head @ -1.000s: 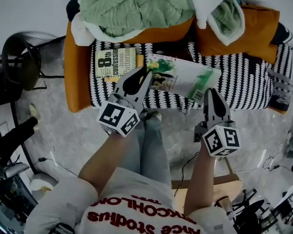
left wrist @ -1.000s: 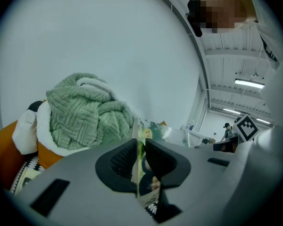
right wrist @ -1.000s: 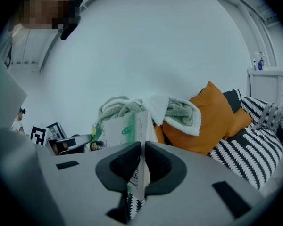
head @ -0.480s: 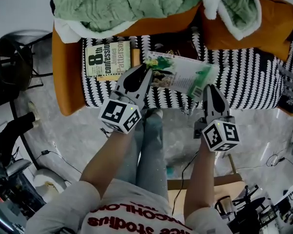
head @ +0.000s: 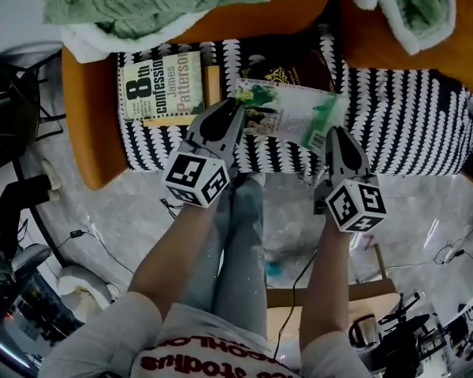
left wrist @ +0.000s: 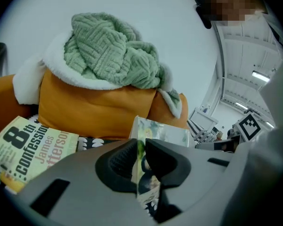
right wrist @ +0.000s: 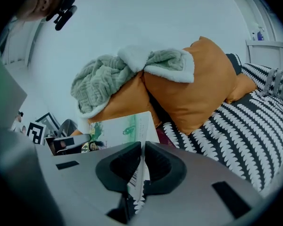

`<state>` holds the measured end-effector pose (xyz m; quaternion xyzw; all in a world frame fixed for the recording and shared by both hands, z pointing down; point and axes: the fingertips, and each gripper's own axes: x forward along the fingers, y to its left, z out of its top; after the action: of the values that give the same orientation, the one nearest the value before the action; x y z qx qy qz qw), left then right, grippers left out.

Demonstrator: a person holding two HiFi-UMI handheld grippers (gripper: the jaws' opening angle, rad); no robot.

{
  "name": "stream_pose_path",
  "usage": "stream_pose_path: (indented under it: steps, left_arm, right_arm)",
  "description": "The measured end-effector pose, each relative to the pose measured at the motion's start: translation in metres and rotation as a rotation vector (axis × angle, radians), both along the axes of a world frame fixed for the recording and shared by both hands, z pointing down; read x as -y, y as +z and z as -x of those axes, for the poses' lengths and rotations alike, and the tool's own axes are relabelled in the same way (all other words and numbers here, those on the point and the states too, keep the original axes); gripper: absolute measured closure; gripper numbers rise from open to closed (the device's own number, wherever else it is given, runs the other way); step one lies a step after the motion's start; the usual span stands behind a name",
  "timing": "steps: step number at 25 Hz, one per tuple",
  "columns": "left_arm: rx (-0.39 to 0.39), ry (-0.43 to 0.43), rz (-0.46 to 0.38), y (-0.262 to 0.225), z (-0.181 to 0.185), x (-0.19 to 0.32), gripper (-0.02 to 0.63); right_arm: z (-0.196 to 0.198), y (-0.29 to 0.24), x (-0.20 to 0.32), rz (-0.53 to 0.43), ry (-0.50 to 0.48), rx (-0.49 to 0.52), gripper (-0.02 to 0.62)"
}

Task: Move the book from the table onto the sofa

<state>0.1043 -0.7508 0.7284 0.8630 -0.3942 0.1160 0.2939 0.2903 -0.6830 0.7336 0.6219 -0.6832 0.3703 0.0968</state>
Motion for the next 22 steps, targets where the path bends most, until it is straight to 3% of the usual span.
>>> stream_pose_path:
  steps: [17, 22]
  left_arm:
    - [0.046, -0.005, 0.009, 0.072, -0.005, 0.020, 0.540]
    - [0.069, 0.013, 0.066, 0.094, -0.011, 0.030, 0.540]
  right_arm:
    - [-0.006, 0.064, 0.020, -0.009, 0.001, 0.023, 0.546]
    - [-0.011, 0.076, 0.032, 0.018, 0.006, 0.018, 0.546]
